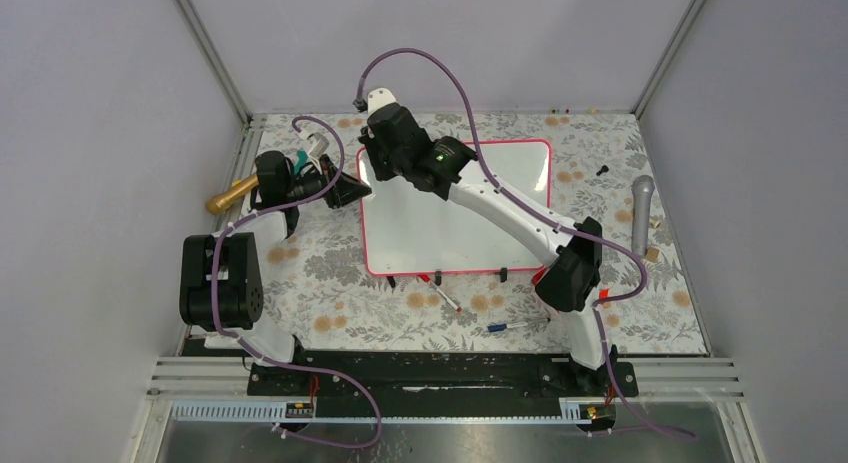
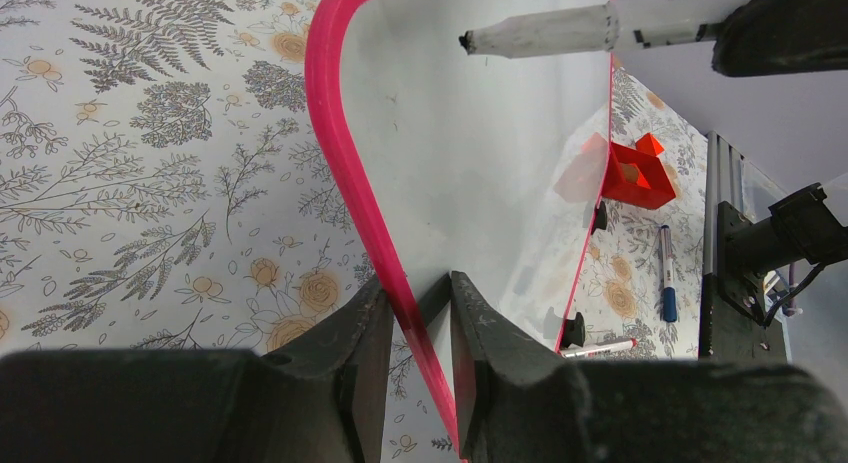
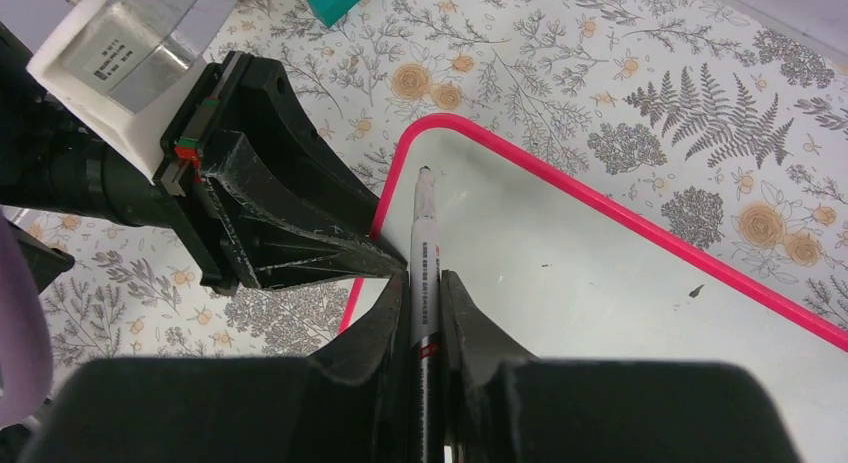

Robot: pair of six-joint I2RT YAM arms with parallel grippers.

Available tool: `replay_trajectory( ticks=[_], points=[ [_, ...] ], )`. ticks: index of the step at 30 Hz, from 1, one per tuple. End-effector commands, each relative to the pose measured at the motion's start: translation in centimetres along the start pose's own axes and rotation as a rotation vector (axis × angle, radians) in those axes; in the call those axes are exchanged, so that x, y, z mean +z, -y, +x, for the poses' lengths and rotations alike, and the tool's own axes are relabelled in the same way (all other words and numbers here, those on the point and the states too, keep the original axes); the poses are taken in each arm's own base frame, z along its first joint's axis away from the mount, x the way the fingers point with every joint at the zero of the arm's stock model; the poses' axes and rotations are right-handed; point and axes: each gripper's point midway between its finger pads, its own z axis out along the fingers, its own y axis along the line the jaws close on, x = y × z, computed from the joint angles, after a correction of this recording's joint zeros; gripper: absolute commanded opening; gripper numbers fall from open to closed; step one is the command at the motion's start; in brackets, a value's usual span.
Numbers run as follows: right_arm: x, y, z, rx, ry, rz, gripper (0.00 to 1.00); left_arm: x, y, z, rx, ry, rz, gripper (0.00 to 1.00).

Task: Write a sentence on the whiteboard

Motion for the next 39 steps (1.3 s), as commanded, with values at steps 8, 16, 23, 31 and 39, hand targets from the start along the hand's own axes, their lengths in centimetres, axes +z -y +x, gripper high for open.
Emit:
replay_trajectory(
  ticks=[8, 16, 23, 31, 39],
  points=[
    [0.0, 0.3, -0.6, -0.026, 0.02, 0.051, 0.0, 0.3, 0.5, -1.2, 0.117, 0.024, 0.007, 0.13],
    [0.3, 0.2, -0.7, -0.028, 0.02, 0.053, 0.0, 0.4, 0.6, -1.1, 0.117, 0.022, 0.009, 0.13],
    [0.5, 0.1, -0.5, -0.028, 0.013, 0.051, 0.0, 0.4, 0.5, -1.1, 0.117, 0.021, 0.007, 0.13],
    [0.6, 0.7, -0.3, -0.035, 0.008, 0.081, 0.0, 0.4, 0.6, -1.1, 0.119, 0.02, 0.009, 0.14],
    [0.4, 1.2, 0.0, -0.039, 0.0, 0.108, 0.0, 0.4, 0.6, -1.1, 0.122, 0.02, 0.01, 0.14]
  ],
)
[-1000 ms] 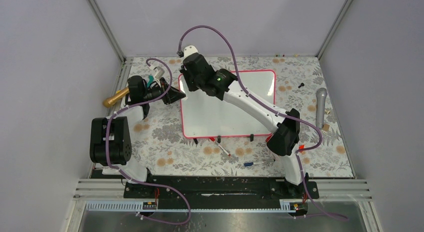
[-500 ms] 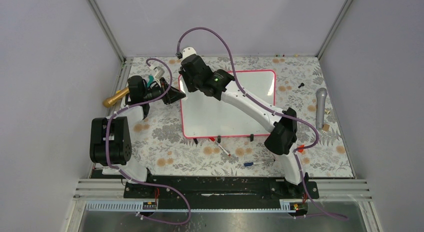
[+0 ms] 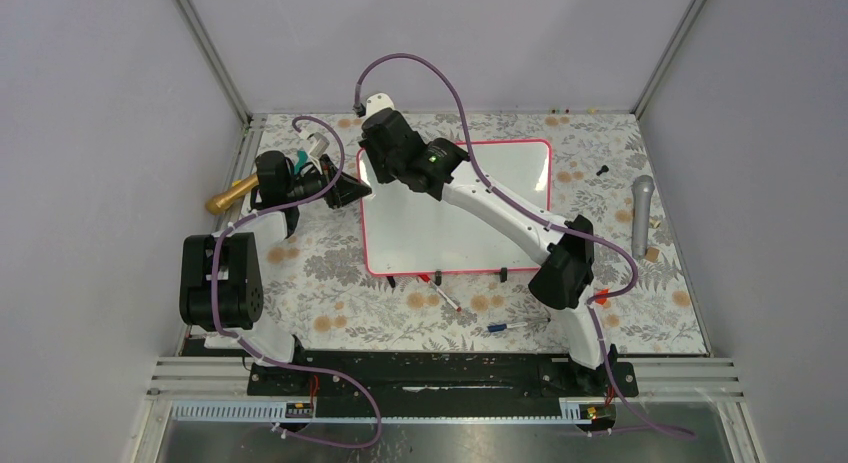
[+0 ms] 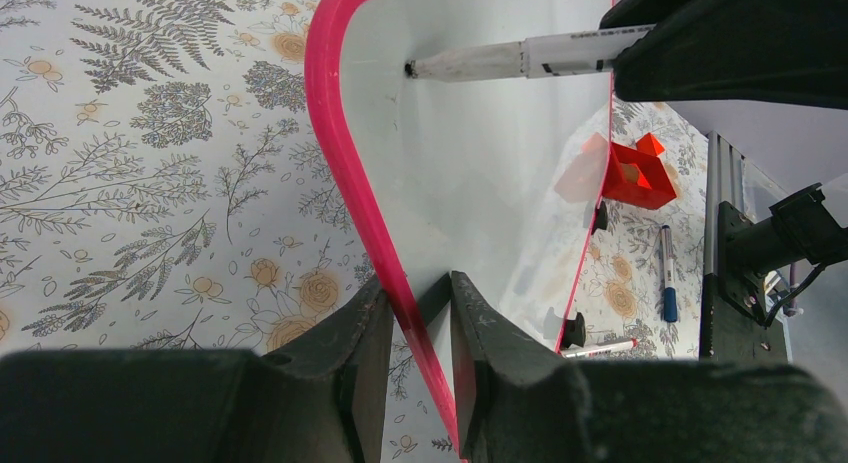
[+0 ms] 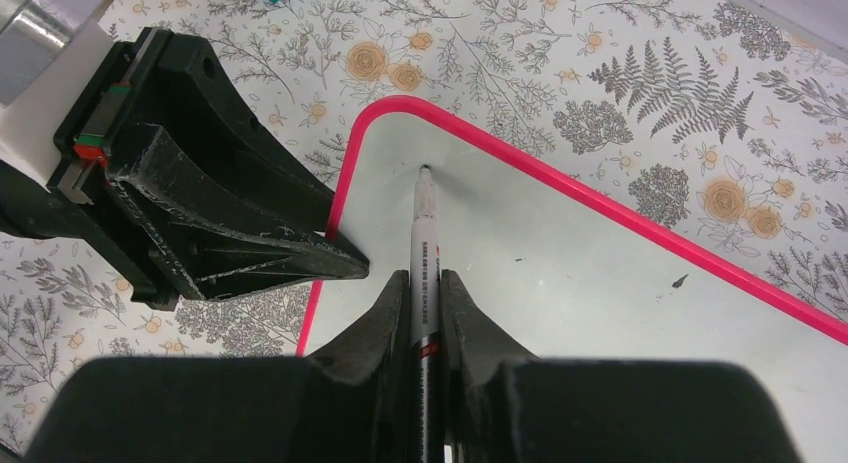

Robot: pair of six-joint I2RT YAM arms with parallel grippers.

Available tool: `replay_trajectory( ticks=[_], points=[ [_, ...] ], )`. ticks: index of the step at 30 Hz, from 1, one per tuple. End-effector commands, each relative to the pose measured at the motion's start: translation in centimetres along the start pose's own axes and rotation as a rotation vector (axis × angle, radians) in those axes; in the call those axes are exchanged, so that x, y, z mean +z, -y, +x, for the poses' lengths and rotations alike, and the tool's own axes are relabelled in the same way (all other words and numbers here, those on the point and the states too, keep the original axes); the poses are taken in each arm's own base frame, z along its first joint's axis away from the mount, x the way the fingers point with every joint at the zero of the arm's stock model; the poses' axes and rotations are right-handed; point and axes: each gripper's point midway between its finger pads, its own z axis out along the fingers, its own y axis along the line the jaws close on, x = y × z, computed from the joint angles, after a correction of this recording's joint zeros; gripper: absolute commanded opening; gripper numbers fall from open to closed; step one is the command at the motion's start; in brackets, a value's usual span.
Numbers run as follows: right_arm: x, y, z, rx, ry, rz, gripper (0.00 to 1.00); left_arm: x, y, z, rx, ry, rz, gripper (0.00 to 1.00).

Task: Write a sentence on the whiteboard

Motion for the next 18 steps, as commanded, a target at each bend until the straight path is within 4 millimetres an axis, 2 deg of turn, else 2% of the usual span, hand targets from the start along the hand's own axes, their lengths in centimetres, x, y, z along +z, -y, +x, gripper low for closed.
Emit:
replay_trajectory(
  ticks=[1, 18],
  points=[
    [-0.9, 0.2, -1.5, -0.007, 0.041, 0.032, 0.0, 0.3, 0.6, -1.1, 0.119, 0.02, 0.009, 0.14],
    [-1.5, 1.8, -0.8, -0.03, 0.023, 0.103, 0.0, 0.4, 0.6, -1.1, 0.118, 0.019, 0.009, 0.14]
  ],
)
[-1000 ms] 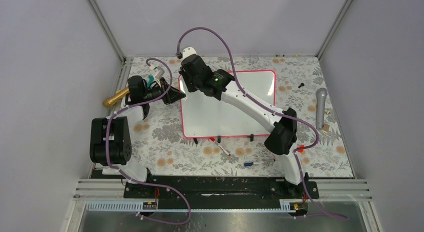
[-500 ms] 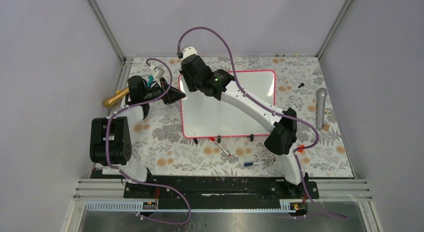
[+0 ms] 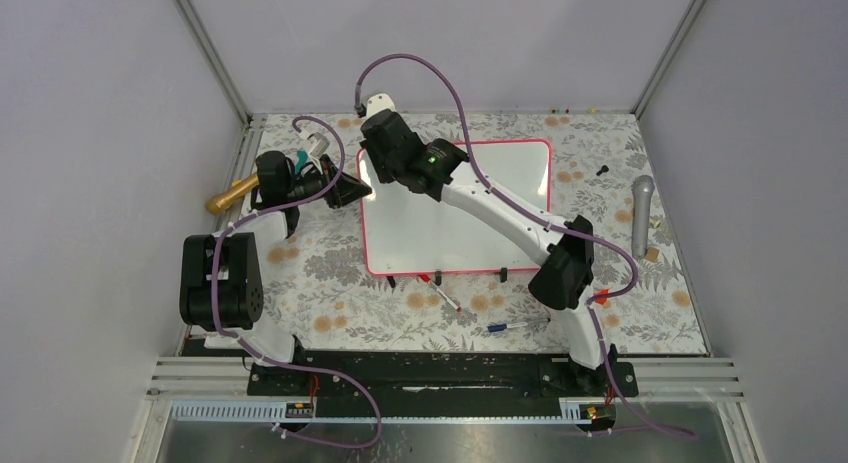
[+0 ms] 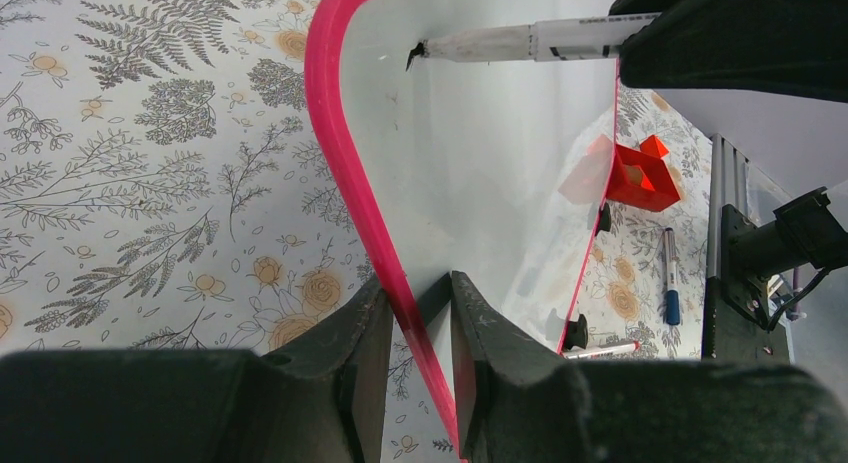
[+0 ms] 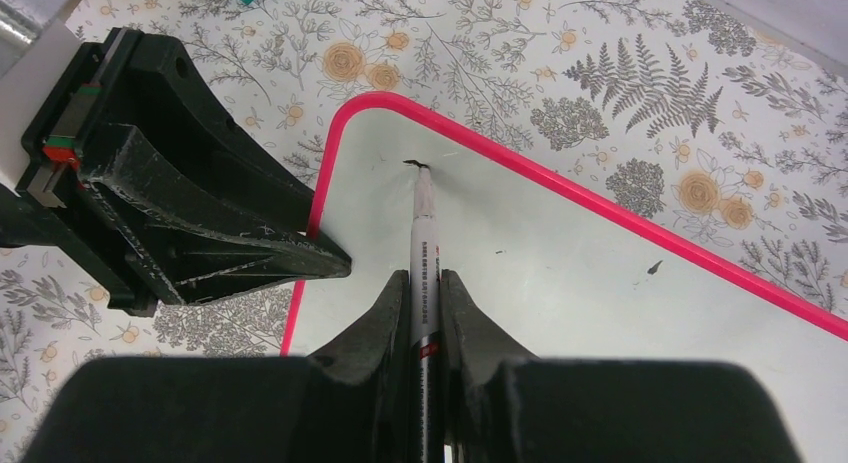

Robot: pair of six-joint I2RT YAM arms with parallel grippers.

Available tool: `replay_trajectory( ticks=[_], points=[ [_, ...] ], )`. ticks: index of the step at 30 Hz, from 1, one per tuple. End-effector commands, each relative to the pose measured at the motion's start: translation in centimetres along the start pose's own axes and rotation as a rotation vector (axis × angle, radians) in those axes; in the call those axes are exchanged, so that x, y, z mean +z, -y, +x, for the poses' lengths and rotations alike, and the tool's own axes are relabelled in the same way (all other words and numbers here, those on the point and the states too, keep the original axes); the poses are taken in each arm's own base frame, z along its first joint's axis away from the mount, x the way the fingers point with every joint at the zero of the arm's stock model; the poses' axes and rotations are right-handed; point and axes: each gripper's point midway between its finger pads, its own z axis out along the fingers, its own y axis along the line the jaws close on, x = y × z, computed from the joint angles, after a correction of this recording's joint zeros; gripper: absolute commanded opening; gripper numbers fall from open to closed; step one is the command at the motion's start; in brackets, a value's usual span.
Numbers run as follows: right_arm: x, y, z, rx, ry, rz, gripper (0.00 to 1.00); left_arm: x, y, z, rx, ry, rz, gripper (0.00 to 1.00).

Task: Write a sentence on the whiteboard

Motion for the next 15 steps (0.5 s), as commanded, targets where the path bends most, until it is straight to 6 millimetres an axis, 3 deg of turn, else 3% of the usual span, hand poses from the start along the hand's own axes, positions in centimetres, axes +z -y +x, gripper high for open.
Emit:
replay_trajectory(
  ticks=[1, 15],
  points=[
    [-1.4, 1.3, -0.8, -0.022, 0.021, 0.063, 0.0, 0.3, 0.7, -1.1, 0.122, 0.02, 0.019, 0.14],
    [-2.4, 3.2, -0.2, -0.031, 0.015, 0.139, 0.0, 0.3, 0.8, -1.1, 0.124, 0.019, 0.021, 0.14]
  ],
)
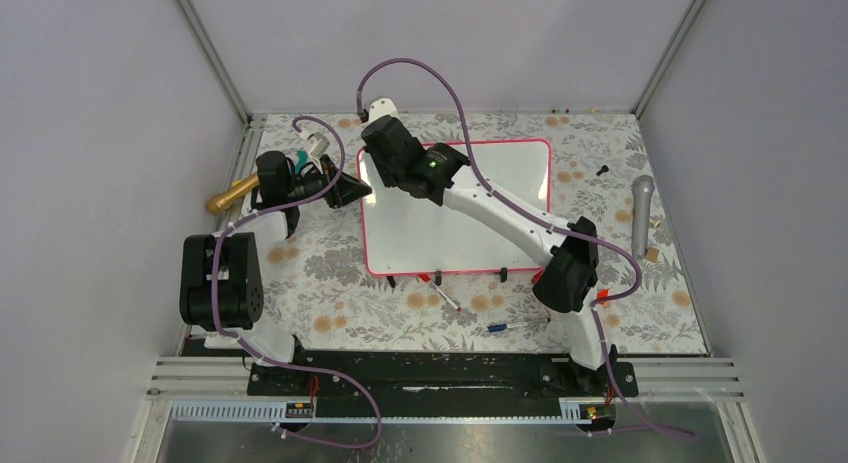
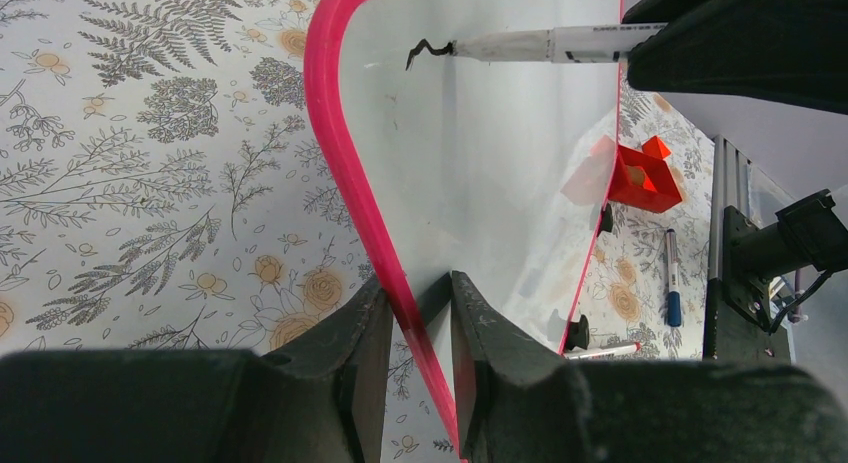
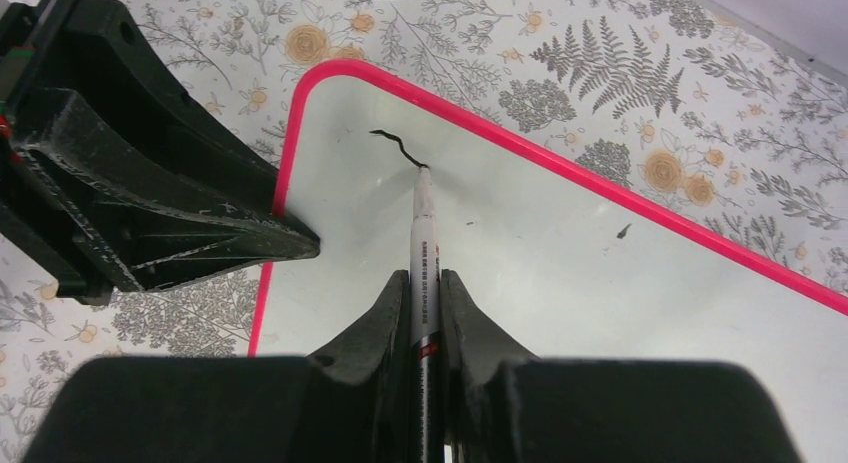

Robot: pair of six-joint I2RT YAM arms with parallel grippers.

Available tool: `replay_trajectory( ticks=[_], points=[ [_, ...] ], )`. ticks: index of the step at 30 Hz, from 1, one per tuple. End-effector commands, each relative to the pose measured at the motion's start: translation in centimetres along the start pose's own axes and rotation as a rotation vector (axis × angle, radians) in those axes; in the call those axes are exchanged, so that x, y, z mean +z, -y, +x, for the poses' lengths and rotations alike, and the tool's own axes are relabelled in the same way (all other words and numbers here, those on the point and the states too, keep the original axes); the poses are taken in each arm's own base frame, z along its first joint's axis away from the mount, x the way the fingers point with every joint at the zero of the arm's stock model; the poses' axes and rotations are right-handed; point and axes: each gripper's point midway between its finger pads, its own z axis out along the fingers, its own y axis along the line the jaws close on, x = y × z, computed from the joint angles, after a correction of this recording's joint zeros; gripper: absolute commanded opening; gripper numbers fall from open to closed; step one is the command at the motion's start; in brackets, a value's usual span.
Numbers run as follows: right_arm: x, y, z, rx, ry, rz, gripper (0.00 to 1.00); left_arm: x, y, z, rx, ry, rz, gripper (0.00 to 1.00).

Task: Write a sentence on the whiteboard

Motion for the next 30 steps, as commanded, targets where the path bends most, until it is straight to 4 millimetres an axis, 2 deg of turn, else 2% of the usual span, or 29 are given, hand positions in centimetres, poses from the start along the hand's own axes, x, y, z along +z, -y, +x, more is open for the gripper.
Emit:
replay_trajectory(
  ticks=[1, 9, 18, 24, 30],
  points=[
    [-1.9, 2.5, -1.0, -0.002, 0.028, 0.089, 0.0, 0.3, 0.8, -1.1, 0.127, 0.02, 0.027, 0.14],
    [-2.2, 2.8, -0.9, 0.0, 0.03, 0.1, 0.0, 0.3, 0.8, -1.1, 0.127, 0.02, 0.025, 0.14],
    [-3.9, 0.5, -2.9, 0.054, 0.118, -0.07, 0.0, 0.3, 0.8, -1.1, 0.129, 0.019, 0.026, 0.14],
    [-3.5, -0.4, -2.7, 0.043, 0.096, -0.107, 0.0, 0.3, 0.8, -1.1, 0.129, 0.018, 0.027, 0.14],
    [-3.1, -0.4, -3.0, 0.031, 0.082, -0.092, 0.0, 0.3, 0.8, -1.1, 0.128, 0.017, 0.026, 0.14]
  ],
)
